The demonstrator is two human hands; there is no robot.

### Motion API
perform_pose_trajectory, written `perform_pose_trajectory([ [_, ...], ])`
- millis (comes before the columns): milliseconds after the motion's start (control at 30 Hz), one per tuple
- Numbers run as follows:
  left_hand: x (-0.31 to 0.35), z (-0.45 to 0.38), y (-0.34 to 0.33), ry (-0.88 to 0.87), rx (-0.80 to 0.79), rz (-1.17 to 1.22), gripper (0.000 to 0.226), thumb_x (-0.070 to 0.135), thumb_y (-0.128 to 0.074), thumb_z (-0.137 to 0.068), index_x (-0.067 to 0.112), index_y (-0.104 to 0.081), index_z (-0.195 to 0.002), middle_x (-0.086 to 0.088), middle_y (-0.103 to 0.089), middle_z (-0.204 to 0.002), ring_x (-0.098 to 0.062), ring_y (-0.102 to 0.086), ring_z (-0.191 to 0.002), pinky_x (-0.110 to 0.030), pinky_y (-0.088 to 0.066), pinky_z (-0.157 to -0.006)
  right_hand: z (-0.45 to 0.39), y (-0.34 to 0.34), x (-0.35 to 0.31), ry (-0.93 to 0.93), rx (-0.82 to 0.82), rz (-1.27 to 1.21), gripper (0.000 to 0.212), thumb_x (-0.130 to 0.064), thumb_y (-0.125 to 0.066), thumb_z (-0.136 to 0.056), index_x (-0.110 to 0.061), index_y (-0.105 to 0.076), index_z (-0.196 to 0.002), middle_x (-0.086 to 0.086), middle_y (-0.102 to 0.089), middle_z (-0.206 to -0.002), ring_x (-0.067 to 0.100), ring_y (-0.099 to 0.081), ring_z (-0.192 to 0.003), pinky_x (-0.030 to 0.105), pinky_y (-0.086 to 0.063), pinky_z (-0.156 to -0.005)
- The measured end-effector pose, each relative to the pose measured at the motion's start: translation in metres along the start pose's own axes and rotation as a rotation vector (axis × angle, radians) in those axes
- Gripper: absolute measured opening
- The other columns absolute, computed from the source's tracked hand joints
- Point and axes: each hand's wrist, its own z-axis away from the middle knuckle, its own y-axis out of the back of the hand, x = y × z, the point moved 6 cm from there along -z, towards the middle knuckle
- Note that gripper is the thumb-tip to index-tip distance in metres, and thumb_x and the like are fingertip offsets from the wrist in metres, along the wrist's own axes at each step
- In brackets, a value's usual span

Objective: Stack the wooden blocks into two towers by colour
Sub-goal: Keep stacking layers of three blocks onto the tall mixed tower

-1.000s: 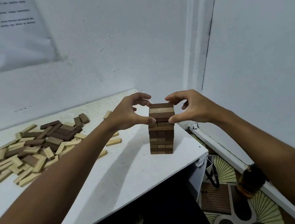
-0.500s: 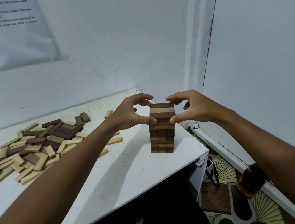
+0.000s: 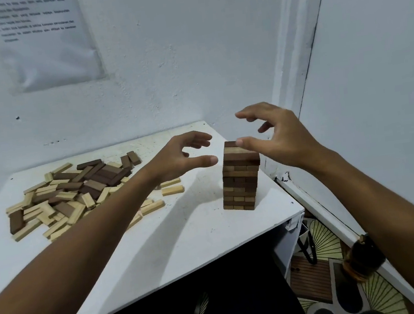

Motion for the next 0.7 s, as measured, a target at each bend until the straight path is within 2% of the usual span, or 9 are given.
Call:
perform_pose_trajectory([
  [133,-0.023,0.031,0.029,0.061,0.073,-0.023,0.066,0.069,-0.064,-0.066,0.034,-0.061,-0.121,0.019,-0.064,-0.118,0.004,-0.054,-0.116,-0.035,-0.045,-0.100,0.002,-0.026,-0.043,0.076,0.067,-0.101,0.032,-0.023,-0.073,-0.083,-0.018,-0.068,-0.114,-0.015,-0.063,-0.107,0.003,-0.060,-0.094,0.015,-0.050,-0.068],
  [267,-0.059,0.078,0.066,0.130,0.203,-0.051,0.060,0.067,-0.068,-0.070,0.028,-0.064,-0.115,0.015,-0.065,-0.115,0.002,-0.058,-0.112,-0.032,-0.046,-0.100,0.004,-0.078,-0.066,0.086,-0.003,-0.236,0.021,-0.021,-0.071,-0.084,-0.020,-0.070,-0.105,-0.014,-0.066,-0.102,0.006,-0.063,-0.090,0.019,-0.049,-0.064],
  [367,-0.087,0.117,0.091,0.196,0.301,-0.103,0.051,0.061,-0.072,-0.072,0.026,-0.065,-0.109,0.016,-0.064,-0.107,0.011,-0.057,-0.099,-0.016,-0.046,-0.083,0.005,-0.124,-0.067,0.015,-0.104,-0.303,0.017,-0.016,-0.071,-0.084,-0.021,-0.071,-0.101,-0.010,-0.067,-0.103,0.007,-0.062,-0.088,0.016,-0.044,-0.064],
  [467,-0.111,0.158,0.111,0.253,0.402,-0.224,0.050,0.063,-0.073,-0.072,0.025,-0.065,-0.103,0.015,-0.064,-0.100,0.008,-0.056,-0.093,-0.007,-0.037,-0.073,0.002,-0.170,-0.063,-0.050,-0.174,-0.339,0.016,-0.014,-0.070,-0.084,-0.020,-0.072,-0.099,-0.008,-0.068,-0.102,0.006,-0.063,-0.085,0.009,-0.039,-0.066],
  [567,-0.141,0.196,0.128,0.348,0.489,-0.287,0.053,0.056,-0.074,-0.072,0.016,-0.068,-0.107,0.008,-0.066,-0.107,-0.007,-0.058,-0.103,-0.018,-0.039,-0.079,-0.006,-0.208,-0.056,-0.096,-0.209,-0.326,0.015,-0.015,-0.070,-0.084,-0.021,-0.071,-0.097,-0.005,-0.068,-0.100,0.004,-0.061,-0.085,0.009,-0.040,-0.069],
  [633,-0.159,0.218,0.134,0.411,0.518,-0.353,0.064,0.062,-0.063,-0.067,0.014,-0.069,-0.109,0.001,-0.067,-0.113,-0.016,-0.058,-0.109,-0.029,-0.042,-0.087,-0.013,-0.231,-0.048,-0.133,-0.243,-0.269,0.018,-0.017,-0.070,-0.084,-0.020,-0.070,-0.101,-0.003,-0.066,-0.108,0.007,-0.059,-0.093,0.018,-0.043,-0.077],
  [700,-0.174,0.235,0.139,0.464,0.538,-0.431,0.076,0.070,-0.054,-0.065,0.014,-0.067,-0.114,-0.003,-0.065,-0.121,-0.024,-0.055,-0.116,-0.039,-0.044,-0.095,-0.021,-0.255,-0.038,-0.167,-0.308,-0.173,0.027,-0.020,-0.068,-0.084,-0.018,-0.068,-0.111,0.001,-0.061,-0.120,0.014,-0.055,-0.109,0.029,-0.045,-0.090],
])
